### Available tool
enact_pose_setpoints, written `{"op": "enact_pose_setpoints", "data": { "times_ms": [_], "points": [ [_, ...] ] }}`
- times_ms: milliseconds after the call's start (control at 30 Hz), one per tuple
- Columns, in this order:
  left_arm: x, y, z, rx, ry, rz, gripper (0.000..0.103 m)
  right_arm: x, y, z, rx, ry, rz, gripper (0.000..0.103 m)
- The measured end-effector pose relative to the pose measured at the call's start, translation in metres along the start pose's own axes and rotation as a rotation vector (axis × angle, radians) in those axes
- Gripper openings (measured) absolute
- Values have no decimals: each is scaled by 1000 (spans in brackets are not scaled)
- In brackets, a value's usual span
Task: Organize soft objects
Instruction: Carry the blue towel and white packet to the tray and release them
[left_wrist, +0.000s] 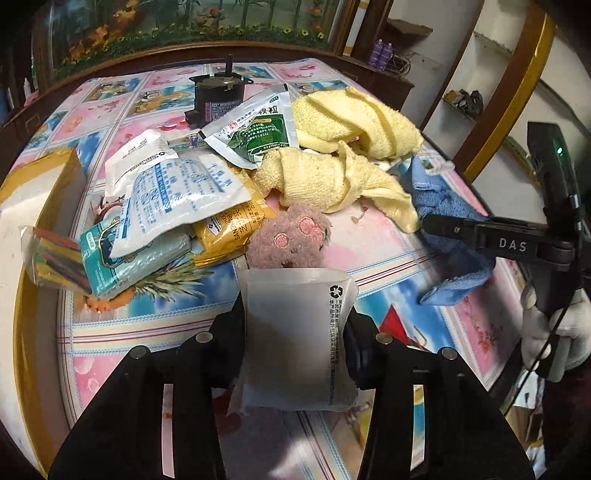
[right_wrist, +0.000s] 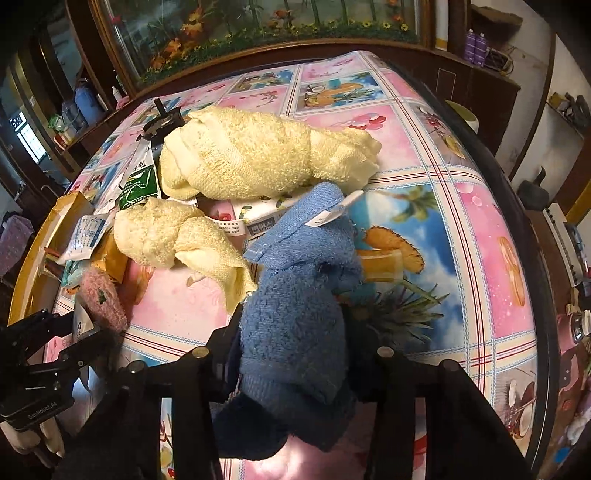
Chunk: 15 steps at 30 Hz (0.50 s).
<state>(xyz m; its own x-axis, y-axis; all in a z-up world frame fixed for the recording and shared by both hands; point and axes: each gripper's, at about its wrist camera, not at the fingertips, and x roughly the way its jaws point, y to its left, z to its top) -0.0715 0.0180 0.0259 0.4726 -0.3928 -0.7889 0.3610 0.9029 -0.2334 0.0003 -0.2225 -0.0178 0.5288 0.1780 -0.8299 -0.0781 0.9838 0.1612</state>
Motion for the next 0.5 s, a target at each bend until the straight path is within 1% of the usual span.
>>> {"op": "enact_pose_setpoints", "data": {
  "times_ms": [100, 233, 367, 500],
  "points": [
    [-26, 0, -5, -33, -52, -71, 43, -15, 1, -7, 9, -10, 17, 46],
    [-68, 13, -10, -91, -128, -161, 44, -48, 10, -17, 1, -61, 52, 46],
    [-112, 38, -10, -155, -201, -197, 44, -80, 33, -14, -39, -121, 135, 45],
    [-155, 70, -11, -215, -262, -186, 44, -103, 68, -4, -88, -158, 272, 45]
  ]
}}
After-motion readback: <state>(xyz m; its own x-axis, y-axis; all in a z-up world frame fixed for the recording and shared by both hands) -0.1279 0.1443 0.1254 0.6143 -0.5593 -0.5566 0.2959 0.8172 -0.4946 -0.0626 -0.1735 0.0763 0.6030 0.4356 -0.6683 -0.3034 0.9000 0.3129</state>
